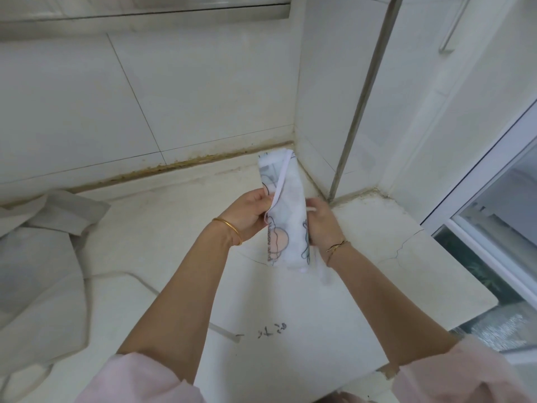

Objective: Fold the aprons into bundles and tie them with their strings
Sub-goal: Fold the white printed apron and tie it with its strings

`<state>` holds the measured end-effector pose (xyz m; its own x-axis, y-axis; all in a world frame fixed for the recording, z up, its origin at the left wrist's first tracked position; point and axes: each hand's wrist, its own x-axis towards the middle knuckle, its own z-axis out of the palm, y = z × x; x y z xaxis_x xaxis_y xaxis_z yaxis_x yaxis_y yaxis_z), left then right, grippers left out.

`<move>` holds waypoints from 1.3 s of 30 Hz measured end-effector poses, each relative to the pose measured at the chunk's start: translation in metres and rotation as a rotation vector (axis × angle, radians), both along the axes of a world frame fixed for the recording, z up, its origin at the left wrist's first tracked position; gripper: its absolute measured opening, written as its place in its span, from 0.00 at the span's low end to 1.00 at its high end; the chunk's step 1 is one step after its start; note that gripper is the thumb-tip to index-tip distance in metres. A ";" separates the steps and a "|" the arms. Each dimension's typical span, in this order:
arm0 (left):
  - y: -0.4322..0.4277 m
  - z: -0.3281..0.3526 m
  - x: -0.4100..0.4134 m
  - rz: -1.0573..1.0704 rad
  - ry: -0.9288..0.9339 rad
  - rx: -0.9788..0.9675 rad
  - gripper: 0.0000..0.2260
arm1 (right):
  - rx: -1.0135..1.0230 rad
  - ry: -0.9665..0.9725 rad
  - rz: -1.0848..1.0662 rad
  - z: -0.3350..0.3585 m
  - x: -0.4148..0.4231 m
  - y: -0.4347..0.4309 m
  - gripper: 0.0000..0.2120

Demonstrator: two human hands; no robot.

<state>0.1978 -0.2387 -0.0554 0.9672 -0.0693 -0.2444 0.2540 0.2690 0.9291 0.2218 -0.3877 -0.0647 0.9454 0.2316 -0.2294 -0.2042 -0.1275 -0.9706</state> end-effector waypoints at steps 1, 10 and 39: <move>-0.001 -0.004 -0.001 0.007 0.015 0.008 0.10 | -0.014 -0.006 -0.023 0.005 0.003 -0.004 0.07; -0.023 -0.009 0.003 0.093 0.054 0.327 0.07 | -0.309 -0.311 -0.012 0.012 -0.003 -0.009 0.13; -0.050 -0.083 -0.019 -0.232 0.099 1.234 0.09 | -1.125 -0.714 0.238 -0.073 -0.037 -0.030 0.15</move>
<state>0.1788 -0.2889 -0.1380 0.9366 0.0912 -0.3382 0.2619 -0.8234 0.5034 0.1851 -0.4179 -0.1377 0.9002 0.4189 0.1189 0.4349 -0.8777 -0.2011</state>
